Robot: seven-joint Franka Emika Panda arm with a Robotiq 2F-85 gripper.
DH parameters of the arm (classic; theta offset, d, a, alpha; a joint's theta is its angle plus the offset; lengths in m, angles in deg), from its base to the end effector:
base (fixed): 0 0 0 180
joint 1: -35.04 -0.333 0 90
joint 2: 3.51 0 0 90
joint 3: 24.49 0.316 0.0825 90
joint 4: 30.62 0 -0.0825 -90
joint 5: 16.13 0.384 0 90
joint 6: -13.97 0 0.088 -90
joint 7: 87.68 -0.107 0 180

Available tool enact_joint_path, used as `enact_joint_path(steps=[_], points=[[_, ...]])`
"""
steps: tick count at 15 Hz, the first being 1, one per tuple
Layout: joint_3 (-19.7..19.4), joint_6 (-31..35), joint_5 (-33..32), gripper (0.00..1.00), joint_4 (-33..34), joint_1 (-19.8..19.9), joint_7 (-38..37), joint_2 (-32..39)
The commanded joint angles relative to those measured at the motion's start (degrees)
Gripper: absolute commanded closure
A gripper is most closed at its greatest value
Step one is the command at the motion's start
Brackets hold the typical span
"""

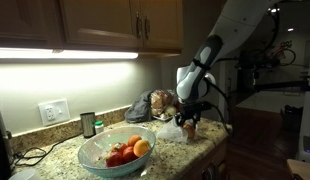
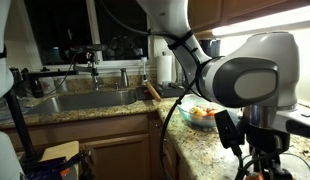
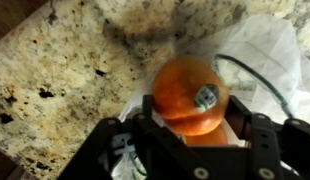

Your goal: Move a fruit from the bag to the bowl

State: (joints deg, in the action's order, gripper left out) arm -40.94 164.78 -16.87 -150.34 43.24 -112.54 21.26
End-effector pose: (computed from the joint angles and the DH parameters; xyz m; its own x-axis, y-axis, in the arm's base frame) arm 0.5454 -0.2464 0.2341 0.6763 -0.7179 0.1650 -0.7336 -0.6767 0.0627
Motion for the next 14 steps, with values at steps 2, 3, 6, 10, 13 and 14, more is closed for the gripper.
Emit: enact_joint_path(steps=[2, 3, 6, 10, 13, 14], points=[[-0.3, 1.0, 0.9, 0.53, 0.0, 0.0, 0.8, 0.0], [-0.3, 1.0, 0.7, 0.53, -0.1, -0.1, 0.7, -0.1], [-0.3, 0.8, 0.8, 0.53, -0.6, -0.2, 0.7, -1.5], [-0.5, 1.1, 0.5, 0.53, -1.0, -0.6, 0.4, -3.7], [-0.4, 0.8, 0.4, 0.53, -1.1, -0.8, 0.4, -5.1], [-0.3, 0.3, 0.6, 0.53, -1.0, -0.8, 0.5, -5.7]])
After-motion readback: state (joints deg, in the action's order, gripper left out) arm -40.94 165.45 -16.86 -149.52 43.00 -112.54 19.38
